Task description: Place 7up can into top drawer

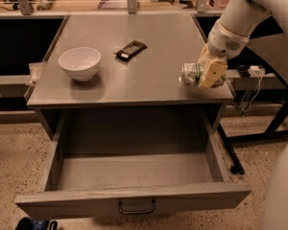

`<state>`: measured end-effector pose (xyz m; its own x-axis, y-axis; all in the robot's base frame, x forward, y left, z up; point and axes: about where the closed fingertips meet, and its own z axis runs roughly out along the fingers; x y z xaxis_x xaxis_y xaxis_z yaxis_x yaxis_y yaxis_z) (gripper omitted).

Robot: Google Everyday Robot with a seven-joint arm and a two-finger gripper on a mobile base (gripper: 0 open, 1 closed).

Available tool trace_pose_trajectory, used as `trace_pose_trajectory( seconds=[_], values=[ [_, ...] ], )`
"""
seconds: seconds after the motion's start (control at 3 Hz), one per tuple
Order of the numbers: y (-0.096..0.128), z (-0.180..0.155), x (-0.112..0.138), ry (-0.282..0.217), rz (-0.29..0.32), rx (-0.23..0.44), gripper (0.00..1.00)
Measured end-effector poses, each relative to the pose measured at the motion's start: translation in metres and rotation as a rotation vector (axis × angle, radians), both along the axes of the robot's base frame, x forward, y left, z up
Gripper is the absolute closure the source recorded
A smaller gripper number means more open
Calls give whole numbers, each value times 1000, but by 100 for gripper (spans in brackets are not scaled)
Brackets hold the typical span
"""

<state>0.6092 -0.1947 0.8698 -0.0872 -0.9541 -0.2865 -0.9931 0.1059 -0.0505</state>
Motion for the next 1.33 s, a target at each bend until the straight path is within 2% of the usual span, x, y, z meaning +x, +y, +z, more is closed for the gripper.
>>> trace_pose_trajectory(
  seconds=[0.33,0.67,1.0,1.33],
  values=[
    [33,25,-45,-49,13,24,62],
    [60,27,-84,-92,0,15,63],
    [67,3,-99,-48,21,-5,82],
    [66,4,-98,-49,19,-5,100]
  ],
)
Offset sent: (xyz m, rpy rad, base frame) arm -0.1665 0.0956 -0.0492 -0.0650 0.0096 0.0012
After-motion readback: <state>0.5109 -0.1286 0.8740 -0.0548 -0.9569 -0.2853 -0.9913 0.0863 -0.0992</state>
